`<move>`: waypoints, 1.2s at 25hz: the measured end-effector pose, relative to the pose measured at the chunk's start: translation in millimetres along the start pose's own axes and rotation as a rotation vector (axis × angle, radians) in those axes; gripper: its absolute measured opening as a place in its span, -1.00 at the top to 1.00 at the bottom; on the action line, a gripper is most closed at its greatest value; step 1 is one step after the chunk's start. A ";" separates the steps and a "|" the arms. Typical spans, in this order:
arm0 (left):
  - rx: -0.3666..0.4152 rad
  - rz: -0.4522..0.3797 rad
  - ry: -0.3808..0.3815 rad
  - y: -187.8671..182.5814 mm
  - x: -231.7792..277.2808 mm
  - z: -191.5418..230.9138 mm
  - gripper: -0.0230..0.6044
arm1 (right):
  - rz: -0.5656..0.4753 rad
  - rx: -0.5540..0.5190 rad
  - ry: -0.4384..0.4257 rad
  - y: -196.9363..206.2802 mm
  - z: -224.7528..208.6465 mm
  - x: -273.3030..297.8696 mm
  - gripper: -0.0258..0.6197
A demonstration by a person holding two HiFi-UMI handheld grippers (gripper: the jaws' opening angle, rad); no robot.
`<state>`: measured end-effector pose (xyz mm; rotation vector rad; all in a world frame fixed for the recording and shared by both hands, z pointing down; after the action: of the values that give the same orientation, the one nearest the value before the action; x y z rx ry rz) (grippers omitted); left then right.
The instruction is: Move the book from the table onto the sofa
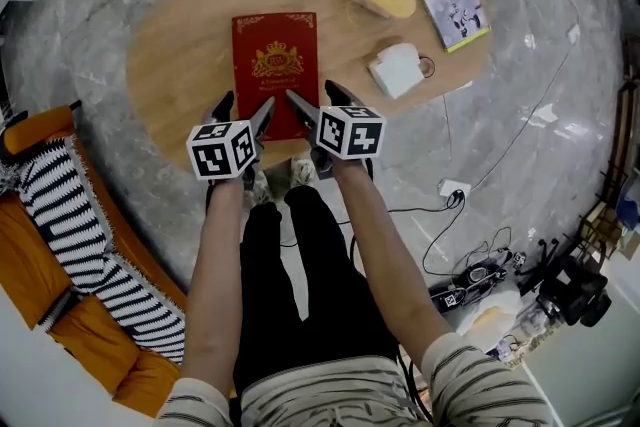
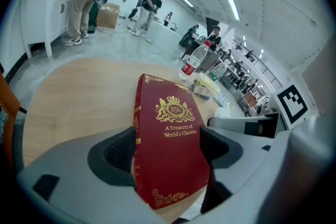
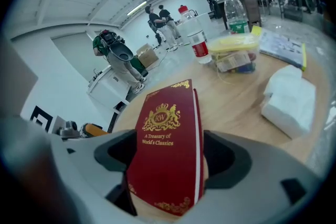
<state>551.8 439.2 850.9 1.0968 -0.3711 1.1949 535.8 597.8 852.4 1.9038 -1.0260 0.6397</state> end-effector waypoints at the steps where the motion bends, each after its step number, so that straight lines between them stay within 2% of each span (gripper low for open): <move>1: -0.002 0.002 0.007 -0.3 1.7 1.1 -0.22 | 0.003 0.009 -0.003 0.4 -1.4 2.3 -0.26; 7: 0.019 0.021 0.024 -3.8 14.4 10.4 -0.22 | 0.006 0.010 -0.012 -2.7 -7.2 17.5 -0.26; 12: -0.048 0.017 0.049 -1.2 23.8 23.5 -0.22 | 0.024 0.031 -0.019 0.4 -15.4 29.0 -0.26; 18: -0.046 0.033 0.069 -0.3 42.1 29.0 -0.22 | 0.031 0.070 -0.056 1.3 -23.9 44.3 -0.26; 27: -0.091 0.060 0.097 4.5 56.5 35.0 -0.22 | 0.047 0.134 -0.099 6.7 -30.8 55.7 -0.26; 30: -0.105 0.049 0.103 4.8 57.4 36.7 -0.21 | 0.054 0.122 -0.100 6.6 -30.8 56.2 -0.26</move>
<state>580.4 440.3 913.0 0.9364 -0.3787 1.2564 558.9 599.6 912.4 2.0371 -1.1272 0.6568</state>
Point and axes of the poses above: the fingertips, and each gripper's own axes: x forward along the fingers, z to its left, y out of its underside, the point moved 5 cm from there along -x, backward along the fingers, and after that the axes turned 1 degree about x, right-handed, at the moved point
